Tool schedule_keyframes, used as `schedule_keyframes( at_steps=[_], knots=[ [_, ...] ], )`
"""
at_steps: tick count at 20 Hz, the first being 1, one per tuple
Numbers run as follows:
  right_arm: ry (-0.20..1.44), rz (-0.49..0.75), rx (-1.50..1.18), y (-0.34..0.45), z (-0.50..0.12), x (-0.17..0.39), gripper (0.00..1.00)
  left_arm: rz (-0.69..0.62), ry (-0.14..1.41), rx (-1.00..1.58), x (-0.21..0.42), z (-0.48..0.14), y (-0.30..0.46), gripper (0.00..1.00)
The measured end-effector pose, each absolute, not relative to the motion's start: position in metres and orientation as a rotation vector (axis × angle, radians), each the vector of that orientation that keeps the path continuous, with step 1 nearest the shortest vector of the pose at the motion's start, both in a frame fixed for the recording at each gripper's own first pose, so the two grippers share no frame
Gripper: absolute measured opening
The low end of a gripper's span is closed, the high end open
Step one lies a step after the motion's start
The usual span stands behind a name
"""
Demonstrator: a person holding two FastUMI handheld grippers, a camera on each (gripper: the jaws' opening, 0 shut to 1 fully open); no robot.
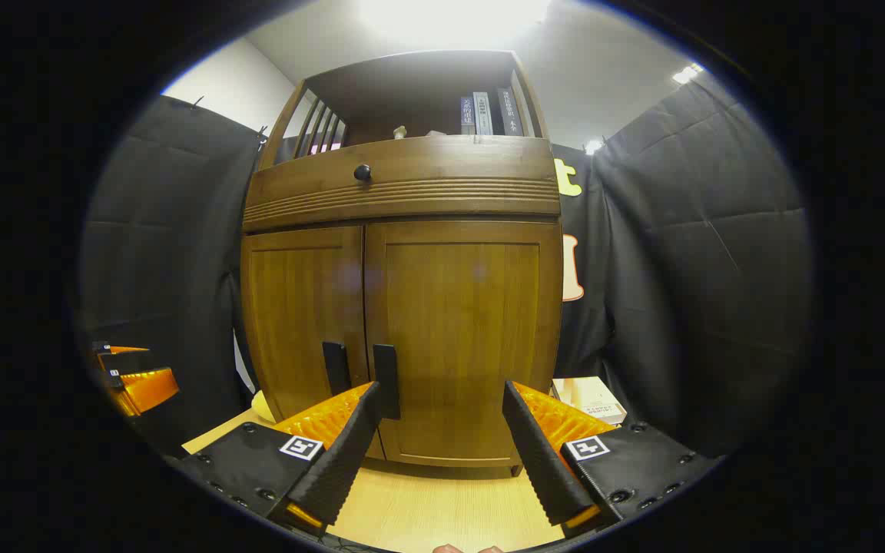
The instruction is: Open the right door of the double-door shoe cabinet with the right hand, and open the left door with the left hand.
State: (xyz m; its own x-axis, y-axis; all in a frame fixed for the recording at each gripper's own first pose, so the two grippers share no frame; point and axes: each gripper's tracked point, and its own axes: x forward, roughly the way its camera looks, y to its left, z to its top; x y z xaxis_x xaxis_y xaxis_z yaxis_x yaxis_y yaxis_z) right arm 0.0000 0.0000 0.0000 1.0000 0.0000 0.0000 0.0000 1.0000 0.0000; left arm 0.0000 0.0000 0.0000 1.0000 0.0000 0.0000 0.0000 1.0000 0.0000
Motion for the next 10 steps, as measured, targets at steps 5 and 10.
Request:
schedule_keyframes(
  at_steps=[5,10],
  knots=[
    [-0.004,-0.005,0.011,-0.004,0.003,-0.001,0.97,-0.061,0.027,-0.089,-0.001,-0.018,-0.030,0.93],
    [0.002,-0.005,0.015,-0.007,0.001,-0.002,0.99,-0.052,0.014,-0.125,-0.006,-0.017,-0.026,0.93]
  ],
)
